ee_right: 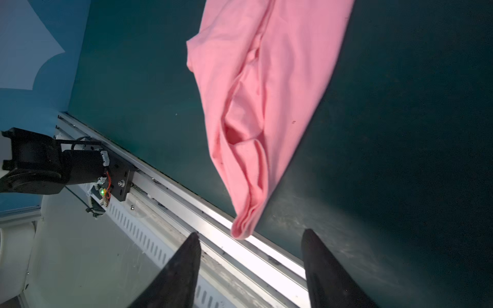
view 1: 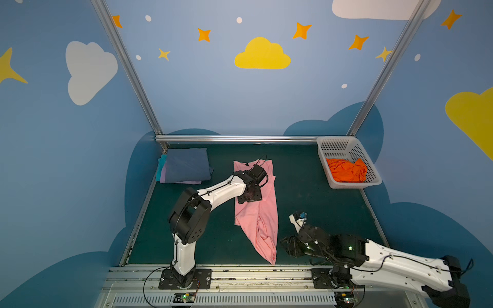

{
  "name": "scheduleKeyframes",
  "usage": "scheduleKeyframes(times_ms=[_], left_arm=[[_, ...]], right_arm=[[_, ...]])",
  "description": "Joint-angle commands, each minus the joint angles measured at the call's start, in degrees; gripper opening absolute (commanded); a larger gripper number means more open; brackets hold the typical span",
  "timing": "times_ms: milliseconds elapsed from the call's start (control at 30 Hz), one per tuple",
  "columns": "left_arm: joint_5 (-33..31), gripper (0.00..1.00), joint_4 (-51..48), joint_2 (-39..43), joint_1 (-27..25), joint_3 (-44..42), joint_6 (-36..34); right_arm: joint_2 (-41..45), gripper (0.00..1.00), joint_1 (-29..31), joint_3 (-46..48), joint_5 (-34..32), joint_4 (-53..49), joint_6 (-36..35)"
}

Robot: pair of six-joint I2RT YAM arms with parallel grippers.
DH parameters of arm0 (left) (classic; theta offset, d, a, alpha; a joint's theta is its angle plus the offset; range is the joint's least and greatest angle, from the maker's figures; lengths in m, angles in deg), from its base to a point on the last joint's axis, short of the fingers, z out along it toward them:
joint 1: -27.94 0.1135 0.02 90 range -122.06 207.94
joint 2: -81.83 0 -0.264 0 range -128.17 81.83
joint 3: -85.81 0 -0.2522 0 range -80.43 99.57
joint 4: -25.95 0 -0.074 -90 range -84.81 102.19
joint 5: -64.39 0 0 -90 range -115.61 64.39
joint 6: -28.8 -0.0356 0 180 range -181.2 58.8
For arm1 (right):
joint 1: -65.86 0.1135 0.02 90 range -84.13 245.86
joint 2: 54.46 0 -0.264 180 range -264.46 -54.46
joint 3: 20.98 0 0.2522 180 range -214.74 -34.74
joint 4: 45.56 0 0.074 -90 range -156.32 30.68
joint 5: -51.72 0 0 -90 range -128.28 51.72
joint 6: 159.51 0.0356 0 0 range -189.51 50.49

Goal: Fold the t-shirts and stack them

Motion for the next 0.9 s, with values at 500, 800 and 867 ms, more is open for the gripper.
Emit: scheduleKeyframes(times_ms=[500, 800, 867], left_arm=[[-12.05, 0.04, -16.09, -1.04, -6.33, 6.17, 0.58], [-13.05, 0.04, -17.87, 23.34, -15.68, -12.51, 12.66], [-11.91, 0.05, -16.11, 27.87, -17.7, -18.86, 16.96]], right_arm=[[-1.51, 0.6, -8.45, 1.94, 2.47, 0.35, -1.37], [-19.72, 0.58, -8.85, -6.63, 7.55, 6.68, -6.75], [-22.79, 0.58, -8.87, -9.6, 8.22, 7.0, -6.67]])
